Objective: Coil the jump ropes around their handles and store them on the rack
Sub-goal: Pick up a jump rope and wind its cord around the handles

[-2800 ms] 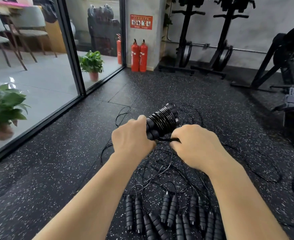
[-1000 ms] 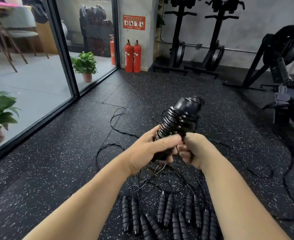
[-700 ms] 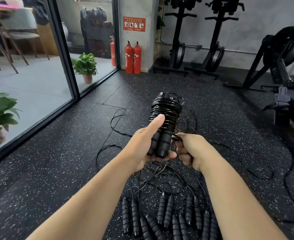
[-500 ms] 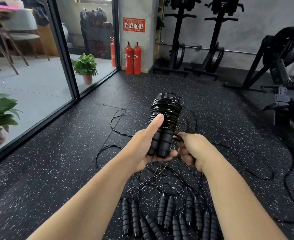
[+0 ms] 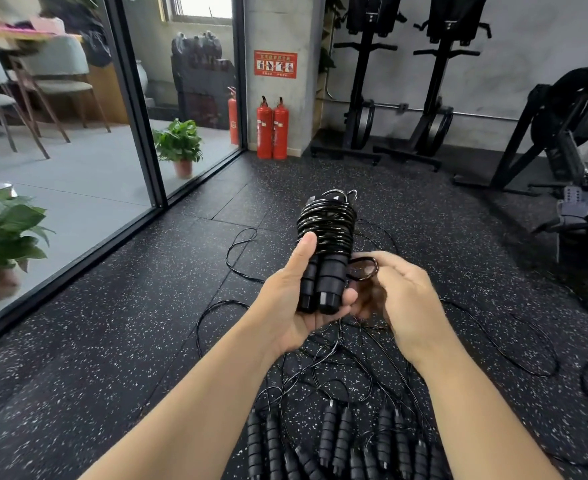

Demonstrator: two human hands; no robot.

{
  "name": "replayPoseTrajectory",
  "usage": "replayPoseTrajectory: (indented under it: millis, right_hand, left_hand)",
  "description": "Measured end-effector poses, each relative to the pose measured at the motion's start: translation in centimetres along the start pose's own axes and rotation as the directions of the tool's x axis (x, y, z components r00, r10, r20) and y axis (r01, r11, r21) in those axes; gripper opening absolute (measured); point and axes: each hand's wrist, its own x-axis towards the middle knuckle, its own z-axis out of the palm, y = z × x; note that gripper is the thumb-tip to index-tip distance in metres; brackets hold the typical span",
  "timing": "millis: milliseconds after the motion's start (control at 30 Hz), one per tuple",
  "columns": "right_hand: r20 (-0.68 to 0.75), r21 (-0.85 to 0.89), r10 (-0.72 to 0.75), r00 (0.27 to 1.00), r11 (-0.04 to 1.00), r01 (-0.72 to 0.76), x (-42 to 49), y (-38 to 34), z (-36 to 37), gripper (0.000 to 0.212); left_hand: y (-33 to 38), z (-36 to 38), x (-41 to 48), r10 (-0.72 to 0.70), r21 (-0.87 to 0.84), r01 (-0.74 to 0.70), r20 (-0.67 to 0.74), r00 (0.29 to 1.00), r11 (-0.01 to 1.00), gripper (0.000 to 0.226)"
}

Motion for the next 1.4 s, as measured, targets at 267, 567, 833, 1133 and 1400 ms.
replayPoseTrajectory:
  millis: [267,567,833,1133,1400]
  right_hand:
    - [-0.09,0.221,-0.147,0.985,0.961,0.164,-0.4,0.4,0.7,0.019]
    - [-0.157,0.075,-0.231,0.96,0.967,0.245,0.0,0.8,2.3,0.015]
    - [-0.02,-0.183,-0.346,0.938,0.924,0.336,-0.1,0.5,2.1,0.024]
    - [-0.042,-0.374,-0.49,0.87,0.816,0.442,-0.1,-0.3,1.7,0.016]
    - [-0.027,-0.516,-0.541,0.841,0.728,0.452,-0.2,0.4,1.4,0.011]
  left_hand:
    - [0.4,-0.5,0.5,-0.027,-0.083,0.027,0.0,1.0,0.996,0.059]
    - [-0.1,-1.3,0.9,0.103,0.056,-0.099,-0.065,0.993,0.993,0.042]
    - [-0.1,-1.2,1.3,-0.019,-0.066,0.011,-0.133,0.991,0.998,0.046]
    - [-0.6,-0.9,1.1,0.037,0.129,-0.024,-0.1,0.994,0.991,0.043]
    - [-0.9,-0.8,0.8,0.137,0.196,-0.118,-0.089,0.987,0.973,0.021]
